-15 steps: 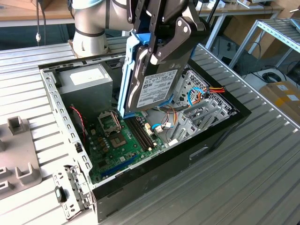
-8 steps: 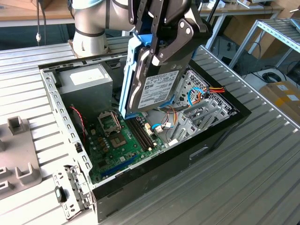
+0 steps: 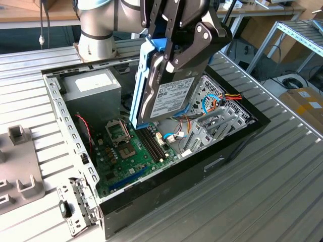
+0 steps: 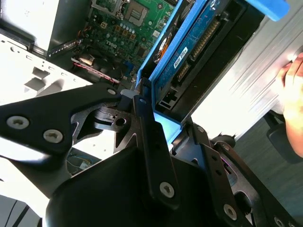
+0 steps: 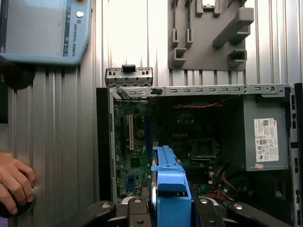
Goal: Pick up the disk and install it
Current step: 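Pick up the disk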
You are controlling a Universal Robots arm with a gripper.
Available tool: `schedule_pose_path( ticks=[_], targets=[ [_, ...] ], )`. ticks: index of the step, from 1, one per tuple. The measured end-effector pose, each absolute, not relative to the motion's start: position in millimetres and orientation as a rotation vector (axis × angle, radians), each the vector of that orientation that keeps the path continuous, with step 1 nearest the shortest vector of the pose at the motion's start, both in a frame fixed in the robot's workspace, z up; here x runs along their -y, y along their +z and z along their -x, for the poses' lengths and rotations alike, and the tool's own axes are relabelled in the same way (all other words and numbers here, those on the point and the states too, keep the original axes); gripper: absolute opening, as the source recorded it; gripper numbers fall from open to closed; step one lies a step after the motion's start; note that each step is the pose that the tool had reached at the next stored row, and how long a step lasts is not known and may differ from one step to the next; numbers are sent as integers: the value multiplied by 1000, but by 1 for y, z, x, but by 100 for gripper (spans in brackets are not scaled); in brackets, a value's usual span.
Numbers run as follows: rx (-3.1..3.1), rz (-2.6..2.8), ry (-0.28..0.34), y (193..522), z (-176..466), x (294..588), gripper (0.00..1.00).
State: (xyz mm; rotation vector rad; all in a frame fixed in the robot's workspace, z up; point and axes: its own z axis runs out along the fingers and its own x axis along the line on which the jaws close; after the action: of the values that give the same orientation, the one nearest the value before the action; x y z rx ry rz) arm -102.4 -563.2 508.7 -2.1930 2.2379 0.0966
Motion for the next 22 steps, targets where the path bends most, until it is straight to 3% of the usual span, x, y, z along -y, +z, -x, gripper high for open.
schedule_pose_path(
  ticks=[22],
  targets=[
    [-2238,2193,97,507,99,571,37]
  ],
)
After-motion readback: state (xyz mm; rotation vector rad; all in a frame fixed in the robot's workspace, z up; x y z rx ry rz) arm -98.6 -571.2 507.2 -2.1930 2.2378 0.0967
